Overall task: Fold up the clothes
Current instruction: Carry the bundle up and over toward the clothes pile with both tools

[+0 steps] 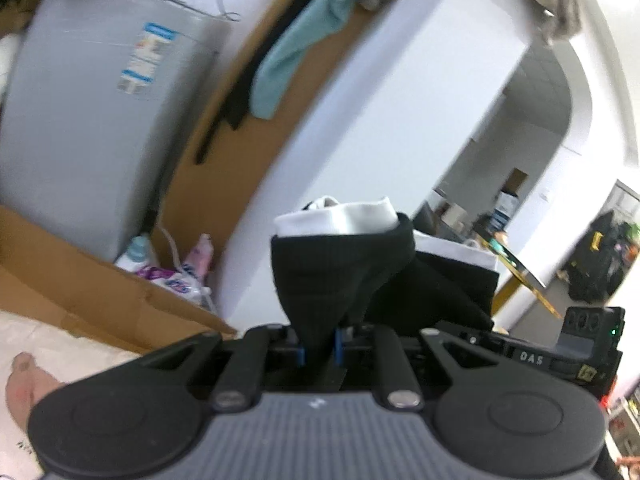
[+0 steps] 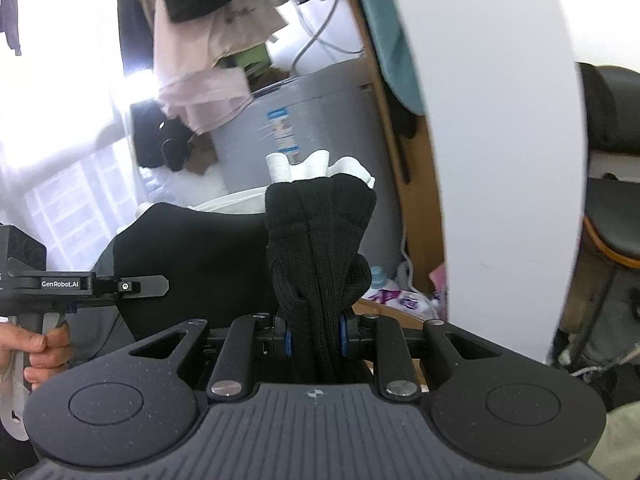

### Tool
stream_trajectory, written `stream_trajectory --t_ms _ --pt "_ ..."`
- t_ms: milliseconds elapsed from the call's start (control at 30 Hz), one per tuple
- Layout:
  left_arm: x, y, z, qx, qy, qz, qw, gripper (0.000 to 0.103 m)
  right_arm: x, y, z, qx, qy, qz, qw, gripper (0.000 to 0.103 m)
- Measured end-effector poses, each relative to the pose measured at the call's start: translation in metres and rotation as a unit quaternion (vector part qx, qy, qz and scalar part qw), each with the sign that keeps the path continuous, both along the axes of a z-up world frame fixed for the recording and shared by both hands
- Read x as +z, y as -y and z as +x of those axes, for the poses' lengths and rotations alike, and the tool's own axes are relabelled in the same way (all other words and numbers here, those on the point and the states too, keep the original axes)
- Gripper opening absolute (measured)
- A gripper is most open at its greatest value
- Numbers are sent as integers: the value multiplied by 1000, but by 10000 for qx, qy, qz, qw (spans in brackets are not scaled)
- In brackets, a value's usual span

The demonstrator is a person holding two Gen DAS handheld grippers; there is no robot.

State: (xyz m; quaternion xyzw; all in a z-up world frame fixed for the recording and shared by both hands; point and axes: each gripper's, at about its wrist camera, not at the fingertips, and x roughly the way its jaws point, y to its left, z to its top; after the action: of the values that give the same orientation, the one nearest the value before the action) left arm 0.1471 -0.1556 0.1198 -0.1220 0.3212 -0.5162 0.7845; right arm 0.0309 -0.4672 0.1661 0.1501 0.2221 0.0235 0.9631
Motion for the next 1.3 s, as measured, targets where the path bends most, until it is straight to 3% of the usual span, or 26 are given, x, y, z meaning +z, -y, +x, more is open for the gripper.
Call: stream_trajectory --t_ms 567,900,1300 --pt "-45 60 -41 -891 -181 -145 9958 13 -44 45 -93 -963 -94 252 9950 21" --pt "-76 114 -35 -1361 -208 -123 9904 13 -79 76 -105 -1478 -165 223 9886 21" --pt "-150 169 -20 -1773 -414 -162 9832 13 -148 114 -79 -2138 -441 39 9759 21"
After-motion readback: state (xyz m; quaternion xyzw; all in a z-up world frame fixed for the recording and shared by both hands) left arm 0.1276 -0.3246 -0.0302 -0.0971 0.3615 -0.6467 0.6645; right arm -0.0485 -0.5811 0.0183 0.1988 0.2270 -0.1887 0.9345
